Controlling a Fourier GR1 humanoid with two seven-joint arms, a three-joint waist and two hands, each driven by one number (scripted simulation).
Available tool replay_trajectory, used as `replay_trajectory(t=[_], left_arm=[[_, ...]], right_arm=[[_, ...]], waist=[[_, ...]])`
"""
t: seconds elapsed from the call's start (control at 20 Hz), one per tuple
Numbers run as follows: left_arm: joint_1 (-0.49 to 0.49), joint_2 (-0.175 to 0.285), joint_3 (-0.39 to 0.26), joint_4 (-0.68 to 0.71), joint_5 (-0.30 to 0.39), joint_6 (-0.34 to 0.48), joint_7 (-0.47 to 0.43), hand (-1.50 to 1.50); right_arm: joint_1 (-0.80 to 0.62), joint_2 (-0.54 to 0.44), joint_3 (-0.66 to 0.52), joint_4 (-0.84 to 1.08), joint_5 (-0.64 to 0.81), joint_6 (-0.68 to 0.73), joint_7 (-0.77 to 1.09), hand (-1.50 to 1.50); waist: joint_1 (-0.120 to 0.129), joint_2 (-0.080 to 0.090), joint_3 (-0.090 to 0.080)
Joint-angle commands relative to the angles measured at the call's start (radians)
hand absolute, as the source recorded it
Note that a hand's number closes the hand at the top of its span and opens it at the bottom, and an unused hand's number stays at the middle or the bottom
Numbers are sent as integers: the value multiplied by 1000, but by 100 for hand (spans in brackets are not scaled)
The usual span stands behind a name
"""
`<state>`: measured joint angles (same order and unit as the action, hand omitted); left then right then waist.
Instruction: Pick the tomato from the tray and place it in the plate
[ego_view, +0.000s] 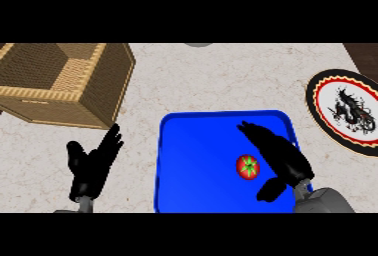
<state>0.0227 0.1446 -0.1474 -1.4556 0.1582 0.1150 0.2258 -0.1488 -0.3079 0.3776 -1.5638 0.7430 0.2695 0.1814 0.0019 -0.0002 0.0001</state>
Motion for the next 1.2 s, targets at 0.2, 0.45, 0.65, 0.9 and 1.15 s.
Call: replay_trajectory(t=[0.2, 0.45, 0.65, 0.9, 1.15], left_arm=[[-24, -7, 71, 77, -6, -48, -54, 0], [-51, -31, 43, 52, -27, -35, 6, 0], [13, -21, 31, -87, -47, -27, 95, 0], [-12, -20, 100, 49, -35, -89, -12, 0], [-11, -31, 67, 16, -41, -66, -5, 0]], right_arm=[[-59, 88, -29, 196, 96, -24, -89, -150], [-54, 24, 14, 170, 143, 59, -132, 150], [-37, 77, 16, 193, 221, -28, -167, 150], [-32, 90, -24, 211, 280, -65, -223, 150], [-176, 237, -300, 320, 282, -185, 287, 150]], waist=[[1, 1, 0], [0, 1, 0], [1, 0, 0], [-1, 0, 0], [10, 15, -1]])
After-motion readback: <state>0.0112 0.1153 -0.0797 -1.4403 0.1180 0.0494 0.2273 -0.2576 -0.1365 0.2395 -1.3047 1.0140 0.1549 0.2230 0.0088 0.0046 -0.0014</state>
